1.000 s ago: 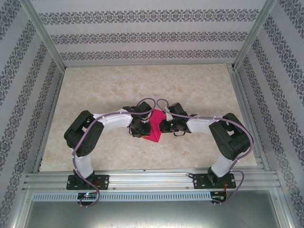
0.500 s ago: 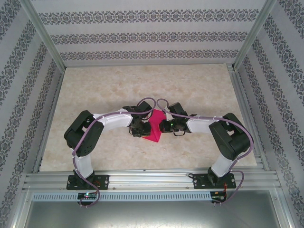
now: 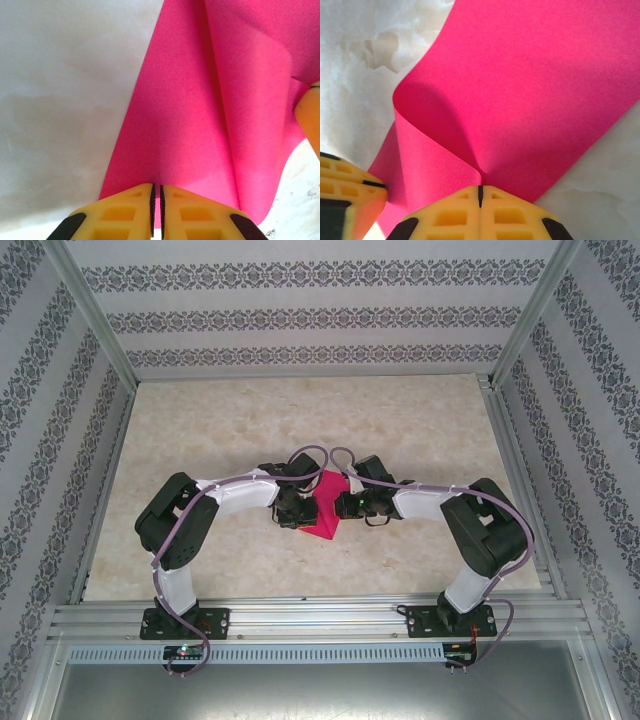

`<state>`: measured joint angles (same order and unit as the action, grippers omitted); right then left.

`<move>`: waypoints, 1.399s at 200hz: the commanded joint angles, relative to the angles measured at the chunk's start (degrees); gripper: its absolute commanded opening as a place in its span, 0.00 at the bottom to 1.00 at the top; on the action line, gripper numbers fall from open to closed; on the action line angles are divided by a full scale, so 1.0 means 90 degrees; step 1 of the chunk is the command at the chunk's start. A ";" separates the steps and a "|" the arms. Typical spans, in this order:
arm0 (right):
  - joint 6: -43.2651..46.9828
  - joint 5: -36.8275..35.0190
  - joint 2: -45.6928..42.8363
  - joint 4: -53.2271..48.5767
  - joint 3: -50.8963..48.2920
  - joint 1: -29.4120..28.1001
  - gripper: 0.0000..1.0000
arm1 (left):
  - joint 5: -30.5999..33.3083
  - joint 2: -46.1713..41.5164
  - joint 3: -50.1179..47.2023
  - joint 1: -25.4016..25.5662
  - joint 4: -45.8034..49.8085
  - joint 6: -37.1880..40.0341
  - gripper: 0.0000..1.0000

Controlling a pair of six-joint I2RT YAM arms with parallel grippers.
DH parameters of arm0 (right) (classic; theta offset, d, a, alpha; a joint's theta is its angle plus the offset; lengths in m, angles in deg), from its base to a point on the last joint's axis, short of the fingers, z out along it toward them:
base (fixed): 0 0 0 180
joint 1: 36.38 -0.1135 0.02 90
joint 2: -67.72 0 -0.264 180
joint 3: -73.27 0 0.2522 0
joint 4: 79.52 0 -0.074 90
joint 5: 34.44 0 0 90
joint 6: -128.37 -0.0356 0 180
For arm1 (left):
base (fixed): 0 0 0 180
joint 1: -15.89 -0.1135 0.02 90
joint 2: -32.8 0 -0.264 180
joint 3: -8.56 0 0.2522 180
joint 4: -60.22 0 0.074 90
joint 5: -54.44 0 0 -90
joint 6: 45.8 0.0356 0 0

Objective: Fold a paper plane with a square sheet of paper (pick it up from the middle)
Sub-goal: Fold the triangle a second time at the center of the table.

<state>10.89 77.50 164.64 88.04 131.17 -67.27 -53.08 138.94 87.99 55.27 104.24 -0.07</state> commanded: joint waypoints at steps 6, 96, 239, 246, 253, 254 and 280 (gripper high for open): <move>-0.0120 0.0102 -0.0376 -0.0079 -0.0050 -0.0041 0.02 | 0.0023 -0.0012 0.0065 0.0048 0.0192 0.0082 0.15; -0.0144 -0.0035 -0.0004 -0.0060 0.0064 -0.0093 0.02 | 0.0008 -0.0016 0.0086 0.0049 0.0212 0.0086 0.15; -0.0045 -0.0172 0.0274 -0.0147 0.0041 -0.0122 0.02 | 0.0153 -0.0423 0.0106 0.0043 0.0108 0.0034 0.17; -0.0043 -0.0179 0.0276 -0.0147 0.0028 -0.0122 0.02 | 0.0168 -0.0531 0.0090 0.0034 0.0045 -0.0017 0.17; -0.0041 -0.0181 0.0290 -0.0147 0.0032 -0.0122 0.02 | 0.0128 -0.0636 0.0041 0.0013 -0.0075 -0.0090 0.17; -0.0037 -0.0181 0.0293 -0.0147 0.0030 -0.0122 0.02 | 0.0115 -0.0649 0.0034 0.0006 -0.0097 -0.0100 0.16; -0.0032 -0.0183 0.0332 -0.0163 0.0046 -0.0119 0.02 | -0.0430 -0.0913 -0.0316 -0.0232 -0.1000 -0.0482 0.11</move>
<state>10.04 77.28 165.54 87.98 131.19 -67.75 -53.51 134.11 87.51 54.94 102.43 -1.12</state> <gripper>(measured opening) 0.040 0.135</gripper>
